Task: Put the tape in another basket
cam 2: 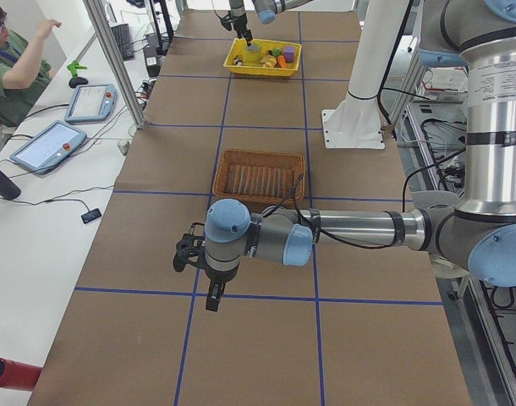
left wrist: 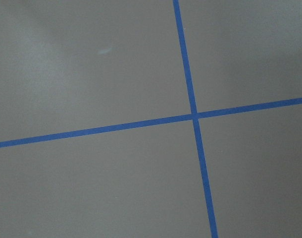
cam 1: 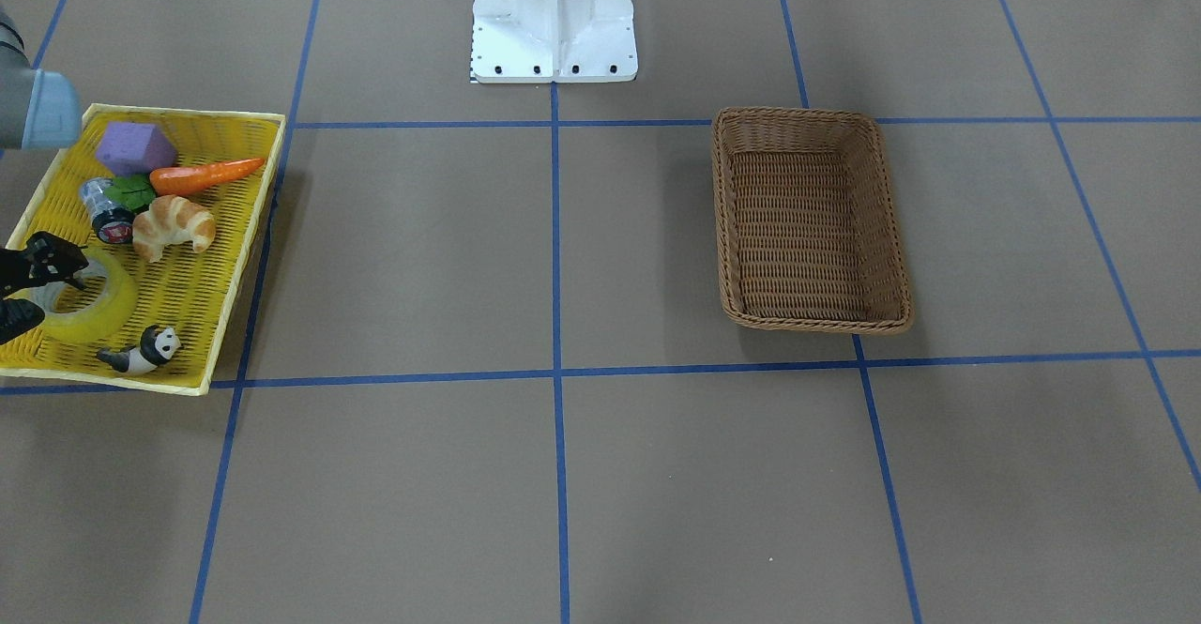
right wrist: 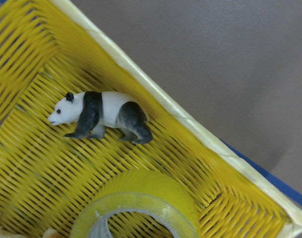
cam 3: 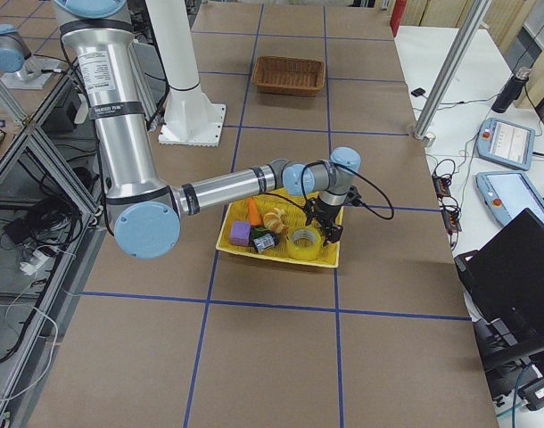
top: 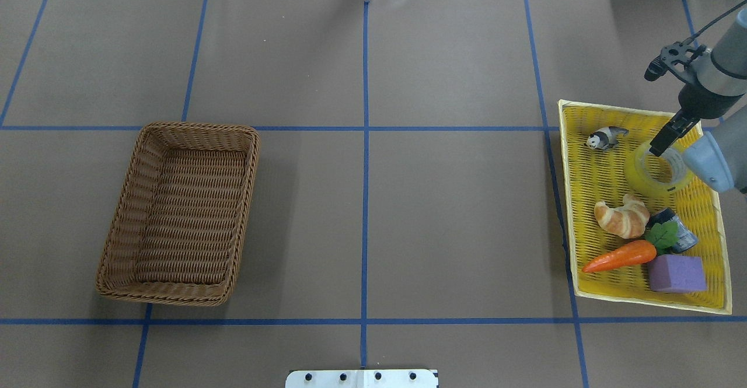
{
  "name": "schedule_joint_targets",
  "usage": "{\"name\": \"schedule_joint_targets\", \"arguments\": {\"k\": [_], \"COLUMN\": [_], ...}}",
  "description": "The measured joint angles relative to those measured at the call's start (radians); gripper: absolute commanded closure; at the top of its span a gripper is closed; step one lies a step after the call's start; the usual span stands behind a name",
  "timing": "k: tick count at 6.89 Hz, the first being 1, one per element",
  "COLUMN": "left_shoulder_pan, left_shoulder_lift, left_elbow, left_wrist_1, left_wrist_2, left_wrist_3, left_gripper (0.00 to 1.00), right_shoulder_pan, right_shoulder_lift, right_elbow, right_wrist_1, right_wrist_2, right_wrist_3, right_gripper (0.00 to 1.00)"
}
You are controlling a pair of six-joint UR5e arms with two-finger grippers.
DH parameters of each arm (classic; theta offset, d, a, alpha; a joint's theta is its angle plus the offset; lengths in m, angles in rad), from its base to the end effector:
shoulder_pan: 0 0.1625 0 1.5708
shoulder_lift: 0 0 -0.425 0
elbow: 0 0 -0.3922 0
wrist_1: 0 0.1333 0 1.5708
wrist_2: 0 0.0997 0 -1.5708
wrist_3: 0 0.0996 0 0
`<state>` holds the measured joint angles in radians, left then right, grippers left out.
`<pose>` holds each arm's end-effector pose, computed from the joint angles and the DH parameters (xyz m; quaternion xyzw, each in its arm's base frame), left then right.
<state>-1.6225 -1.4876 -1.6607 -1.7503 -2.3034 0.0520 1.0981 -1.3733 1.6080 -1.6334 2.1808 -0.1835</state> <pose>-0.0908 -0.4645 0.6377 0.1052 0.3516 0.0334 0.9296 -0.1948 -0.5485 0.5514 0.0380 -0.3079 -0.3307 0.8913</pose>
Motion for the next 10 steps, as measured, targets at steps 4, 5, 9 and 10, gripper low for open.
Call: {"name": "schedule_joint_targets", "arguments": {"k": [4,5,9,10], "left_shoulder_pan": [0.001,0.001,0.001,0.001], "left_shoulder_lift": [0.007,0.007,0.007,0.007], "left_elbow": [-0.001,-0.002,-0.001,-0.001], "left_wrist_1": [0.000,-0.001,-0.002,-0.002], "left_wrist_2": [-0.001,-0.001,-0.001,-0.001], "left_wrist_3": [-0.001,-0.001,-0.001,-0.002], "left_gripper": [0.02,0.02,0.02,0.02], "right_shoulder_pan": [-0.004,-0.005,-0.007,-0.006], "right_shoulder_lift": [-0.004,-0.002,0.007,0.006], "right_elbow": [-0.047,-0.058,-0.076,-0.063], "right_wrist_1": [-0.009,-0.009,-0.005,-0.003], "right_wrist_2": [-0.048,-0.053,-0.053,-0.048], "right_wrist_3": [-0.095,-0.101,-0.092,-0.088], "right_gripper": [0.20,0.46,1.00,1.00]}}
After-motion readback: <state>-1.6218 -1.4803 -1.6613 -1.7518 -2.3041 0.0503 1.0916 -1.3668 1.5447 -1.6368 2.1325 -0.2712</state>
